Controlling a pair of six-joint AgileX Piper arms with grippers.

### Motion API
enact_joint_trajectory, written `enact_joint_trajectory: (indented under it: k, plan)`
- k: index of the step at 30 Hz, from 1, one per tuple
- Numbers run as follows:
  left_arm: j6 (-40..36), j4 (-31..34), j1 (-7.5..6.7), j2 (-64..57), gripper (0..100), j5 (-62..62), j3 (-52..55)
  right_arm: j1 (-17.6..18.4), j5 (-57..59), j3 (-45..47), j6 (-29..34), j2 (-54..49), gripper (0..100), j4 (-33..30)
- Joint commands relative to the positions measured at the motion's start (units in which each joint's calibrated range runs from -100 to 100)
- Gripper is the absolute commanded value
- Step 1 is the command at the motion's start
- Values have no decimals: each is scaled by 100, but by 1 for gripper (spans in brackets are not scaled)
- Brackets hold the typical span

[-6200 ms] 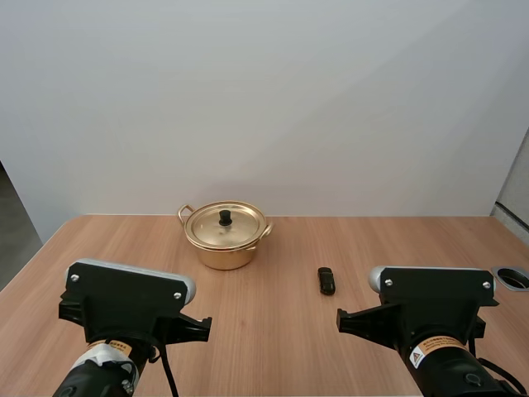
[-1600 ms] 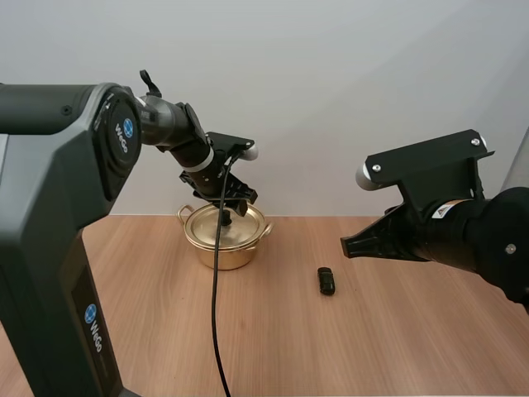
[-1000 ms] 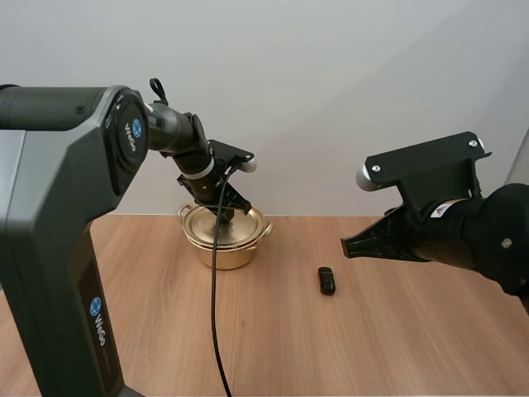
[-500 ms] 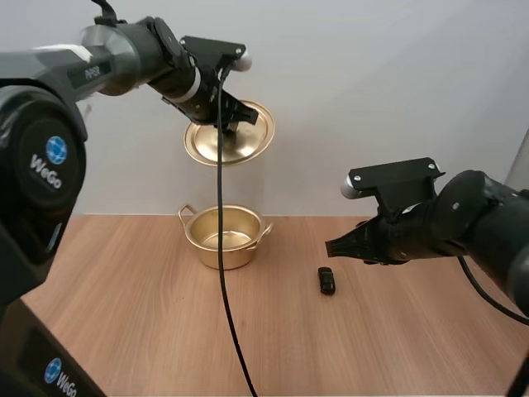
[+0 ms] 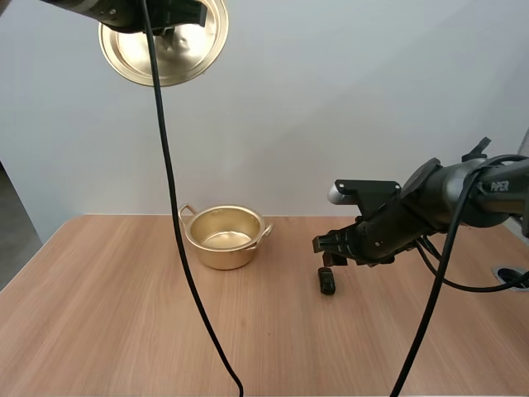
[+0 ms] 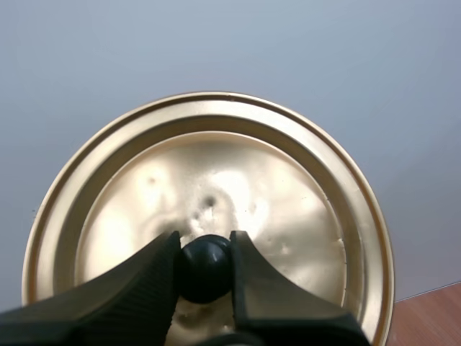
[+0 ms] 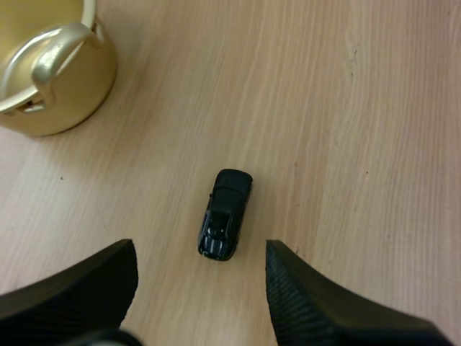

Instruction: Open the pot, put the car inside, and close it

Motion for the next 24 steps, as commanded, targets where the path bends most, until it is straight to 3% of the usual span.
enact_joint_trajectory:
  k: [1, 8, 18, 24]
  plan:
    - [-3, -70, 12, -77, 0, 112, 6, 2, -19, -106, -59, 436, 86, 45]
    - [-45, -281, 12, -94, 0, 362, 6, 51, -407, -339, -439, 772, 86, 34]
    - [-45, -460, 12, -105, 0, 475, 6, 594, -1363, -396, -435, 1338, 86, -30]
    - [-45, -460, 12, -147, 0, 458, 6, 602, -1982, -396, -42, 1392, 86, -656]
